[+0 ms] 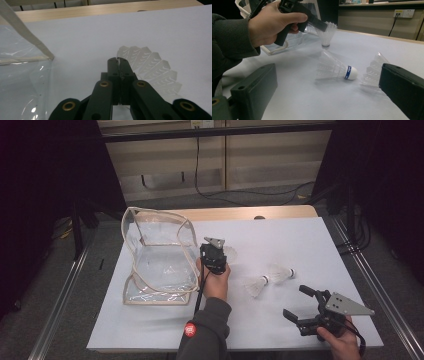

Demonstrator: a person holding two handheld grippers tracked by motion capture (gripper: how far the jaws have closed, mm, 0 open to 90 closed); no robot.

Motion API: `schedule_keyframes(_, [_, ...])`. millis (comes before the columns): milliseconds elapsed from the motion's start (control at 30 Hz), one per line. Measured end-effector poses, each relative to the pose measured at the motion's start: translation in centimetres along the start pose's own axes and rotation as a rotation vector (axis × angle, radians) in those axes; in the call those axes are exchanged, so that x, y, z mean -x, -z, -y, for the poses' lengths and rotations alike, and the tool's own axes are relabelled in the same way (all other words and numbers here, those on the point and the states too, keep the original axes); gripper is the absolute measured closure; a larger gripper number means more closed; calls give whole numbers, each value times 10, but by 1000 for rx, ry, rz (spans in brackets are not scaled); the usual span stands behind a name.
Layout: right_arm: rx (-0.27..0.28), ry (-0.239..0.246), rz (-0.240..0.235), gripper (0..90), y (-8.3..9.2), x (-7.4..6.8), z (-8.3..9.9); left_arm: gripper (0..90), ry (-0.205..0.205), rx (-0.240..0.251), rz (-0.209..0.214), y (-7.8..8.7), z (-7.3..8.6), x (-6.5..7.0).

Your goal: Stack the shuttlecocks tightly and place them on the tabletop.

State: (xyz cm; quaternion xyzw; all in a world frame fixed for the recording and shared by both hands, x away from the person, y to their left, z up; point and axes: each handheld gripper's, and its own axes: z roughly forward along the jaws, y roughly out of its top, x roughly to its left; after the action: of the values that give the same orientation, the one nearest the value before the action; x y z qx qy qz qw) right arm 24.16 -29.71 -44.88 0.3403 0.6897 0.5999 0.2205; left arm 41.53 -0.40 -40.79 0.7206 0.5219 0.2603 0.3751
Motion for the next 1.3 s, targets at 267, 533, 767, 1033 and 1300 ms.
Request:
schedule_keyframes(267, [0,2,0,13,0,0,0,900,-33,-17,-49,3,-1,-2])
schedule_keyframes(533, [0,5,1,13,1,0,0,900,-64,-42,-120,2,-1,-4])
schedule_keyframes(767, [0,2,2,13,1,0,0,900,-107,-70,-145,-2,2,-1])
schedule_keyframes(1033, [1,5,0,13,0,0,0,795,-61,-72,-36,-7,3,-1])
schedule_keyframes(1300, [-1,7,1,13,0,0,0,665,-24,-44,30,-9,0,5])
